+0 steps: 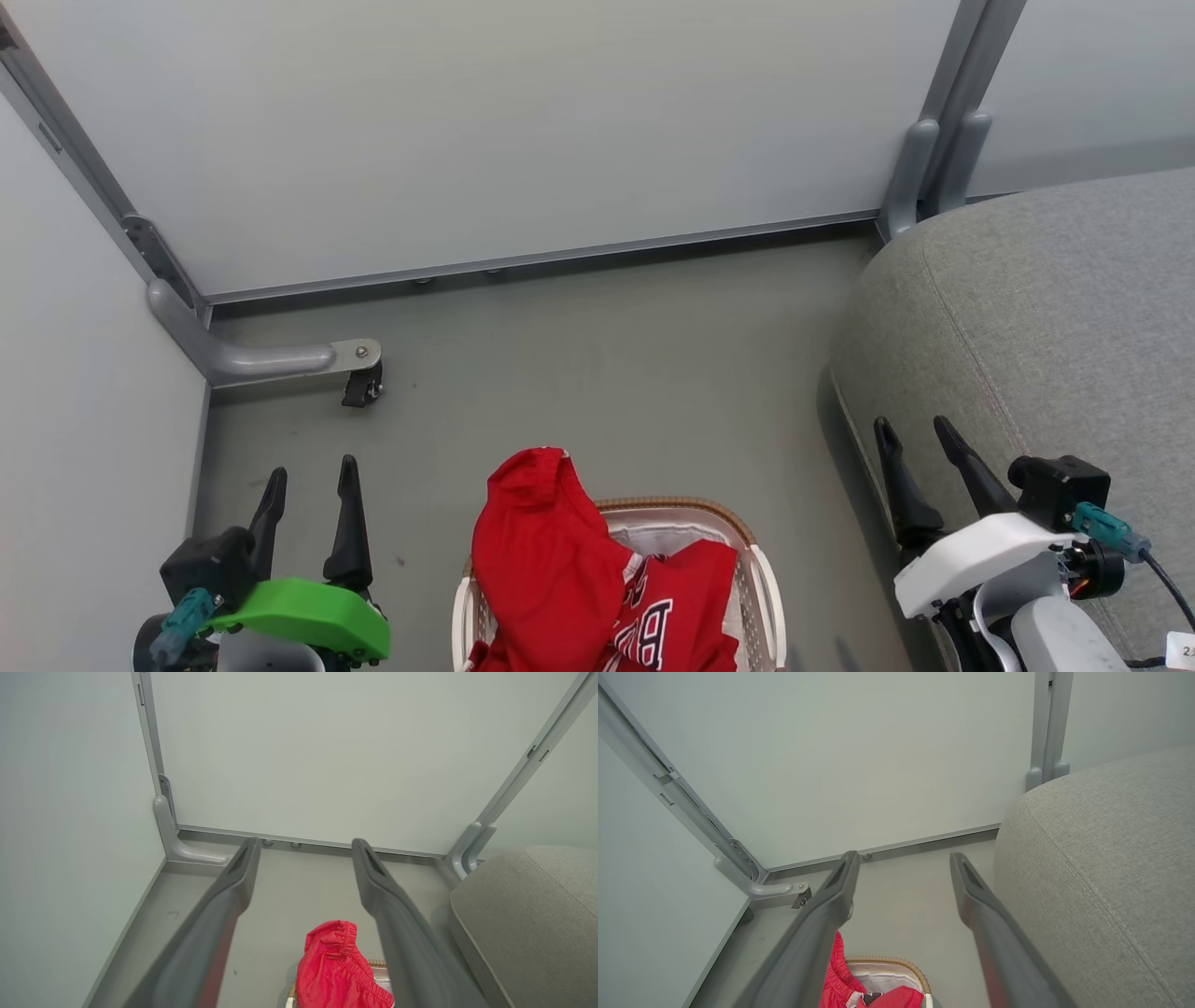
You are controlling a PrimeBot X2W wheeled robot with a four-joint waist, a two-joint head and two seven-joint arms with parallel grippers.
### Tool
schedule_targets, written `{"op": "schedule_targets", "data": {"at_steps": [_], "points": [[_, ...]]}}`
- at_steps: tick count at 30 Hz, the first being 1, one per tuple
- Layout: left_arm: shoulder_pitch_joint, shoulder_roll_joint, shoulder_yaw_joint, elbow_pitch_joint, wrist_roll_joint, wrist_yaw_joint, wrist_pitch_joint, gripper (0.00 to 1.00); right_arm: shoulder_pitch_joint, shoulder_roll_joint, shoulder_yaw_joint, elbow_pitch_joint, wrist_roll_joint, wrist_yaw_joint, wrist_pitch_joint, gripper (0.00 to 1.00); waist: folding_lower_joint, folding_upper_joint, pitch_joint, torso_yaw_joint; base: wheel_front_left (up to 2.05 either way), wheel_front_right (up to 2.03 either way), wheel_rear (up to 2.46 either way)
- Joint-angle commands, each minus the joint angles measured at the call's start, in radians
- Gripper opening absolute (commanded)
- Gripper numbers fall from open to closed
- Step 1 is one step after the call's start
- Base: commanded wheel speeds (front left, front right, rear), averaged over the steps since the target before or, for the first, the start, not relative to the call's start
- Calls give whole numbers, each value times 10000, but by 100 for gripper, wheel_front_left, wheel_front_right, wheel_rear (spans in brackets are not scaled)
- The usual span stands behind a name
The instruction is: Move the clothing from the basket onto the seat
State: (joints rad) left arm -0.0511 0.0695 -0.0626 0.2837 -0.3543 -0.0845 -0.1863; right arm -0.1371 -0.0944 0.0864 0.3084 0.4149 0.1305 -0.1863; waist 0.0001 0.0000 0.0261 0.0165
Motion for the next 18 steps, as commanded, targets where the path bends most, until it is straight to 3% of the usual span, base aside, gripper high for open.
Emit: {"op": "schedule_targets", "data": {"at_steps": [1, 18], "points": [[74, -8, 35, 6, 304, -45, -97, 100, -12, -33, -8, 59, -303, 2, -104, 100, 0, 0, -16, 5, 0, 0, 0], [304, -153, 351, 194, 1225, -294, -443, 100, 10, 180, -395, 702, -1594, 2, -455, 100, 0, 0, -58, 58, 0, 0, 0]]}}
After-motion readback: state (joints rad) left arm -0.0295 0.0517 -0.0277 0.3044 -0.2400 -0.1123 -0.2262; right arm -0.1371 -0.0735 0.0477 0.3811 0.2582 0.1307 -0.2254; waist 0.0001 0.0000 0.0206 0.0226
